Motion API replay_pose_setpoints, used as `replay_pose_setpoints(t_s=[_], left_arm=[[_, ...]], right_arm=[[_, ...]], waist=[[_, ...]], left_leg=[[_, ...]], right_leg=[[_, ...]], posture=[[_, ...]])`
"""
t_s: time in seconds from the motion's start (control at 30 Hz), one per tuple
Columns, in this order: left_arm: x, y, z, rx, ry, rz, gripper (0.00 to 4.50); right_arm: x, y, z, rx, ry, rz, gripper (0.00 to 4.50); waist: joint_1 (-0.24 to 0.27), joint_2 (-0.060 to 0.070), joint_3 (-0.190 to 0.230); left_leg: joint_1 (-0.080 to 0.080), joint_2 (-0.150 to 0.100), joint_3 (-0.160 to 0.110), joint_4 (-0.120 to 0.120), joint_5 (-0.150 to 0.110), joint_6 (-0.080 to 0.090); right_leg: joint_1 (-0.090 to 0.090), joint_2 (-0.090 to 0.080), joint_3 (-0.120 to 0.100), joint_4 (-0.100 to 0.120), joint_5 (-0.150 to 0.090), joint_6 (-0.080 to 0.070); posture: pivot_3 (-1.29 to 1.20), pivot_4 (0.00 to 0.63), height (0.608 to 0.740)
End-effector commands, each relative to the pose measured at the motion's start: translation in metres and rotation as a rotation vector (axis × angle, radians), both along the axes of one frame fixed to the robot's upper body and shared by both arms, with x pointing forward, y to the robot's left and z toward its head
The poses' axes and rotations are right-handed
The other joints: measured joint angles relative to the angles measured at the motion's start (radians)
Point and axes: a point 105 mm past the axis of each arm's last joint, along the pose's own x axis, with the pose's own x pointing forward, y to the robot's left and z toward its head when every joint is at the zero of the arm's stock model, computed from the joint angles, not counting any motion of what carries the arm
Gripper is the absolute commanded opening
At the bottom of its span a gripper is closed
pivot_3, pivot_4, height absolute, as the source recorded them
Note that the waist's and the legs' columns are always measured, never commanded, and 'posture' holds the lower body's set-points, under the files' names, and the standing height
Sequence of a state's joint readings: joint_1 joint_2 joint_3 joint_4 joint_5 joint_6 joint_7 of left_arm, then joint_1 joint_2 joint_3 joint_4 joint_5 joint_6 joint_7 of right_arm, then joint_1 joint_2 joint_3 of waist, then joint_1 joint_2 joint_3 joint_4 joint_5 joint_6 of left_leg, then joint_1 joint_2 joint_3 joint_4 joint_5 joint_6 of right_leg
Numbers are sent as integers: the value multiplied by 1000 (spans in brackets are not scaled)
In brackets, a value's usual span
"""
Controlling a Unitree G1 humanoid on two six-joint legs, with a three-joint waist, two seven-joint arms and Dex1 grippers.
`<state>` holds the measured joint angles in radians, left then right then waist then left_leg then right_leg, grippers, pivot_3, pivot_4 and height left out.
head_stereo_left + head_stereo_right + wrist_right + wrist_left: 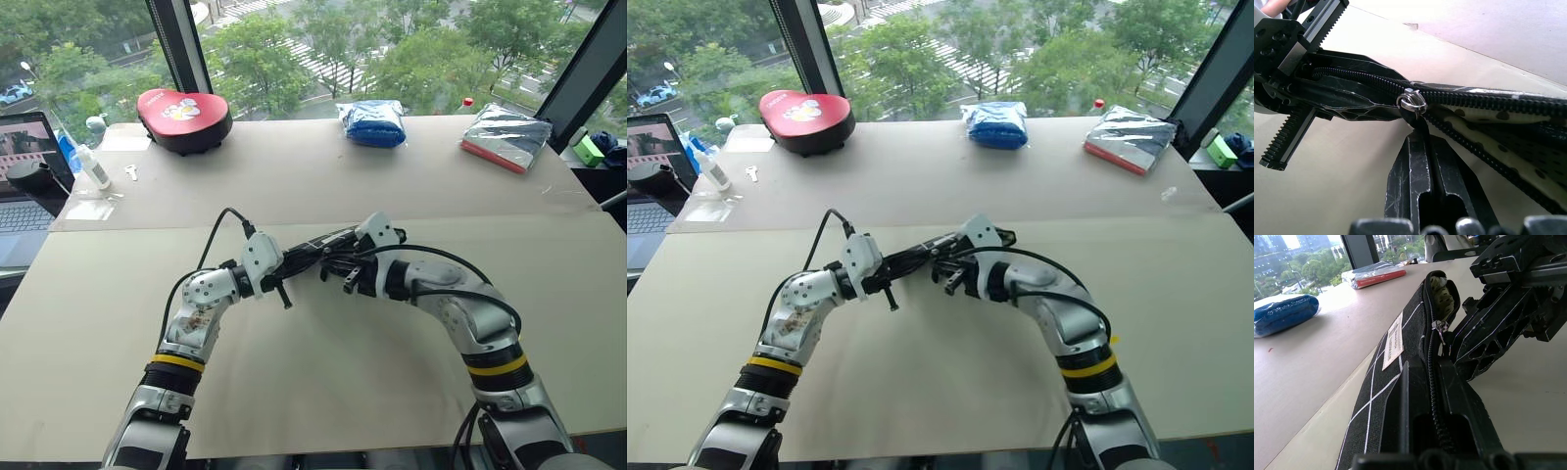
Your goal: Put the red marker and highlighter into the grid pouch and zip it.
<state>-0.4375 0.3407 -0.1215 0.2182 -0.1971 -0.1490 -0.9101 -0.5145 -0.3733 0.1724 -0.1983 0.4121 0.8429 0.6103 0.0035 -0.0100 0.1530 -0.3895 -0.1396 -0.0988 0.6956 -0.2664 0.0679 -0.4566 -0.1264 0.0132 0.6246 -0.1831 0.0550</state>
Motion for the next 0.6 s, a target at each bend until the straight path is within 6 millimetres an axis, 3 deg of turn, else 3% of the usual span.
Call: replay_pose_setpoints(t_s=[0.03, 0.13, 0.23, 0.37, 0.47, 0.6], left_arm=[[0, 2, 11, -20, -41, 9, 0], [0, 2, 11, -22, -40, 12, 0], [-1, 4, 10, -19, -36, 12, 0], [-2, 4, 10, -18, -34, 10, 0], [-2, 3, 11, -25, -32, 2, 0], [-1, 0, 14, -48, -29, -7, 0]], right_arm=[[-8, -18, 15, 0, -39, 3, 55], [-16, -46, 17, -42, -23, -9, 55], [-8, -112, 18, -154, -34, -185, 55], [-3, -159, 23, -223, -46, -321, 55], [-3, -170, 24, -213, -27, -357, 55], [-9, -145, 23, -128, -12, -262, 55]], waist=[[2, 0, 0], [5, 0, 0], [12, 0, 0], [6, 0, 0], [-2, 0, 0], [1, 0, 0]], left_leg=[[0, 0, 0, 0, 0, 0], [0, 0, 0, 0, 0, 0], [0, -1, 0, 0, 0, 1], [0, -1, 1, 0, 0, 1], [1, 3, 3, -1, -1, 1], [1, 3, 3, -1, 0, 1]], right_leg=[[0, 0, 0, 0, 0, 0], [0, 0, 0, -1, 0, 0], [1, -1, 0, -1, 0, 0], [1, -1, 0, -1, 0, 0], [1, -1, 0, -1, 0, 0], [1, 0, 0, 0, 0, 0]], posture=[[0, 150, 740], [0, 150, 740], [0, 150, 740], [0, 150, 740], [0, 150, 740], [0, 150, 740]])
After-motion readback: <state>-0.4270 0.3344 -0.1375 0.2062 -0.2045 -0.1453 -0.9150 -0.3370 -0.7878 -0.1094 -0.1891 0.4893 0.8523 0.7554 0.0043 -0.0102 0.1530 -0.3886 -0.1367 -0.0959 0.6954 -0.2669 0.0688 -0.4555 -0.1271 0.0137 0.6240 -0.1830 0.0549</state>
